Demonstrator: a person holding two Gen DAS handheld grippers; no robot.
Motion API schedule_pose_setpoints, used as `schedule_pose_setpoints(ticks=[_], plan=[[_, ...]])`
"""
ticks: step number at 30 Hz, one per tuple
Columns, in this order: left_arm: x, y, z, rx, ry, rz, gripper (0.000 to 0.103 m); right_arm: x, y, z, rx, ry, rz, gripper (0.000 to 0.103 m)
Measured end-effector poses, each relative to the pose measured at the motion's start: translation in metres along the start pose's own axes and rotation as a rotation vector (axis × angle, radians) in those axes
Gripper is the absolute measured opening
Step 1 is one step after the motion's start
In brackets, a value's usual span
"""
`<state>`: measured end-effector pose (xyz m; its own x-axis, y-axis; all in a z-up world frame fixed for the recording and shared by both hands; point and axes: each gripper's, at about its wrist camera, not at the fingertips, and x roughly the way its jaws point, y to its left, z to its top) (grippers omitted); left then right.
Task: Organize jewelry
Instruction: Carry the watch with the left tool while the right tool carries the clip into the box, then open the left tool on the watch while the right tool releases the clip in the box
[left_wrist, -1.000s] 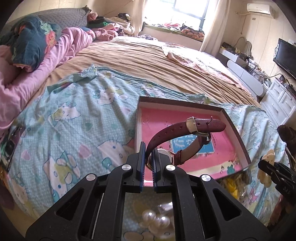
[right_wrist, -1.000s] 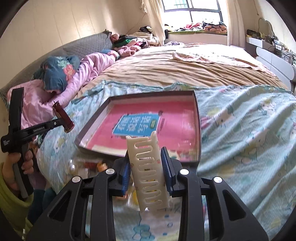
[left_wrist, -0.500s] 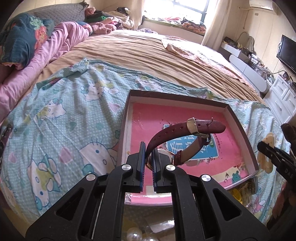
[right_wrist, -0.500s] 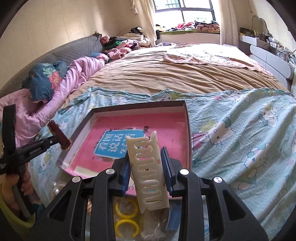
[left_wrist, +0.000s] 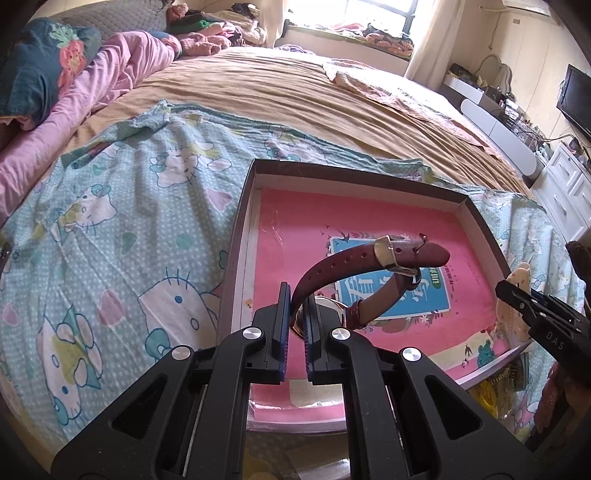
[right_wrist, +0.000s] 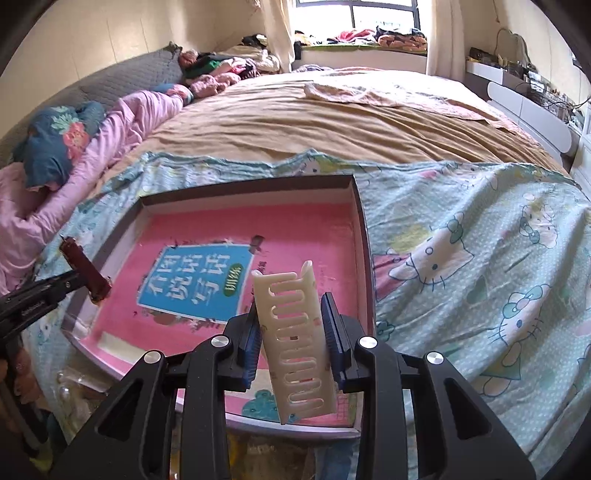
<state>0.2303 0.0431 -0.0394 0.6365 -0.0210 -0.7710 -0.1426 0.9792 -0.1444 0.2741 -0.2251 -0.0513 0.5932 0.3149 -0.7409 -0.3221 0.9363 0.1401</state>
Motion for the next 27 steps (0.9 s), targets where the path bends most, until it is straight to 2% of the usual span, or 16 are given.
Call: schedule_pose_setpoints(ticks=[9,11,12,13,15,20,22,25,27], plan=[[0.006,0.003,-0.003,-0.009,0.008,0.005,0.002,0.008,-0.001,-0.002,0.008,0.020,-0.014,0.030],[0.007,0.003,-0.004,-0.007,0.010,0.005,0.003,0.007,-0.002,-0.002,0.017,0.017,-0.007,0.038],[0.007,0.002,-0.004,-0.007,0.011,0.005,0.003,0.006,-0.002,-0.002,0.019,0.015,-0.007,0.048],[0.007,0.002,-0.004,-0.005,0.012,0.005,0.003,0.004,-0.002,-0.002,0.022,0.006,-0.010,0.052],[0.007,0.001,-0.004,-0.006,0.014,0.003,0.004,0.000,-0.002,-0.003,0.020,-0.007,-0.012,0.054],[0.005,-0.001,-0.005,0.002,0.013,0.002,0.017,-0.013,-0.003,-0.004,0.036,-0.033,-0.005,0.068],[0.001,-0.002,-0.005,0.000,0.002,0.000,0.019,-0.019,-0.004,-0.005,0.042,-0.042,-0.002,0.072],[-0.006,-0.003,-0.004,0.001,-0.010,0.004,0.036,-0.026,-0.006,-0.006,0.050,-0.054,0.004,0.078],[-0.013,-0.003,-0.003,-0.001,-0.023,0.005,0.038,-0.033,-0.007,-0.005,0.057,-0.068,0.007,0.082]])
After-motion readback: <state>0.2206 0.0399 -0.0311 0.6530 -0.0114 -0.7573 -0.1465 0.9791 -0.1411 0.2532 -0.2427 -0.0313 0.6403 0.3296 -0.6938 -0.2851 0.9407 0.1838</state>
